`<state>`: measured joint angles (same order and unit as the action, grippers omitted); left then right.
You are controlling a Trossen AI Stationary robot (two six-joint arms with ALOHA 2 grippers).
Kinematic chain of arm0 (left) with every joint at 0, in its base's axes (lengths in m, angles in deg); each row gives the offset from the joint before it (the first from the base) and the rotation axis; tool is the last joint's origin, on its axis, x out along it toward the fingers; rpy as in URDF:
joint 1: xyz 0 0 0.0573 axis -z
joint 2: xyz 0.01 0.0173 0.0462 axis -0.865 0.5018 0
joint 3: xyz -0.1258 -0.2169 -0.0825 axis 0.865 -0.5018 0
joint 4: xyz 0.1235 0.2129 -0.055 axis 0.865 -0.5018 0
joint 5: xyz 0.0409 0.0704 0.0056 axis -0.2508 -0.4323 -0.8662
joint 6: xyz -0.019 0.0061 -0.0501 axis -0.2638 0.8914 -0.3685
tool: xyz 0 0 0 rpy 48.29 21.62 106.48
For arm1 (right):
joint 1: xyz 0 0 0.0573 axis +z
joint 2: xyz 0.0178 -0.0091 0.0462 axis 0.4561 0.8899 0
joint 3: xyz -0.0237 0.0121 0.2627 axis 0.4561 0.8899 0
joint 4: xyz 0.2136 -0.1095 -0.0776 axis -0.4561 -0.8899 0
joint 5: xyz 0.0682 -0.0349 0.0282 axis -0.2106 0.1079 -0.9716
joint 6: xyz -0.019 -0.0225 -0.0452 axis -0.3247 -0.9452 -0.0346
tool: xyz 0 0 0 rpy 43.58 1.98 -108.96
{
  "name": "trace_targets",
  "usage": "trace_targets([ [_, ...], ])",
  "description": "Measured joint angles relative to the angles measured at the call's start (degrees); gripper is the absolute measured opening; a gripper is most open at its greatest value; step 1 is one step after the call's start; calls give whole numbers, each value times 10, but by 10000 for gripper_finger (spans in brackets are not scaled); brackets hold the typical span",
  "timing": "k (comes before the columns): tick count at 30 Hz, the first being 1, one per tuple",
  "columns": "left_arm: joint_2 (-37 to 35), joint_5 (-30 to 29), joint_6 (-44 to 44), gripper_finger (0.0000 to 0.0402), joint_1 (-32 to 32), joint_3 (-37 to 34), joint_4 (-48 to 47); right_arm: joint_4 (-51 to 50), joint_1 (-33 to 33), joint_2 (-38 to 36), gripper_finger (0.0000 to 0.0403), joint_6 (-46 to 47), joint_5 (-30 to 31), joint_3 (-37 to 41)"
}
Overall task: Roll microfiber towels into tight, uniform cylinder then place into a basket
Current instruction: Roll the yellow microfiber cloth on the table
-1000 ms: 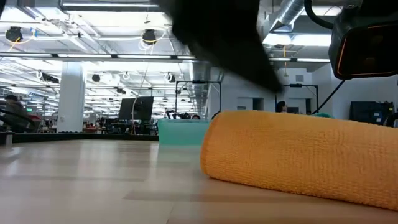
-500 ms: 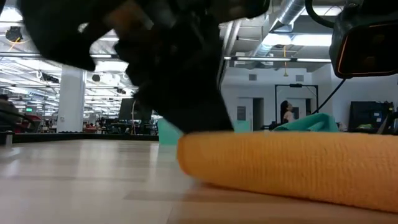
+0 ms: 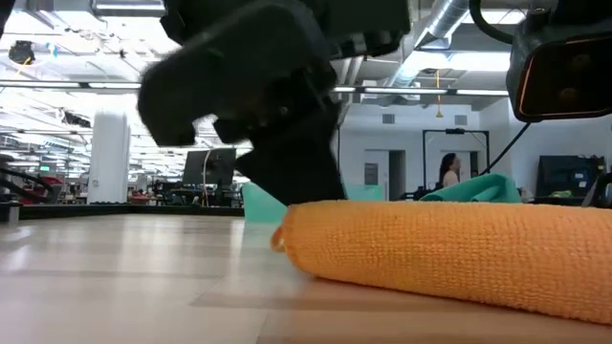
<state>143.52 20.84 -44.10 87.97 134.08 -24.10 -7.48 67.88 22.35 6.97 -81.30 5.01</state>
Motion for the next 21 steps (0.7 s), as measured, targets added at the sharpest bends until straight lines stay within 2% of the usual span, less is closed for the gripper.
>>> trace_targets([
  [9, -56, -30, -25, 20, 32, 0, -31, 0, 1, 0, 13, 0, 1, 0],
  [16, -30, 26, 34, 20, 69, 0, 74, 1, 1, 0, 13, -1, 1, 0],
  [21, -1, 49, 61, 20, 64, -1, 106, 1, 1, 0, 13, -1, 0, 0],
])
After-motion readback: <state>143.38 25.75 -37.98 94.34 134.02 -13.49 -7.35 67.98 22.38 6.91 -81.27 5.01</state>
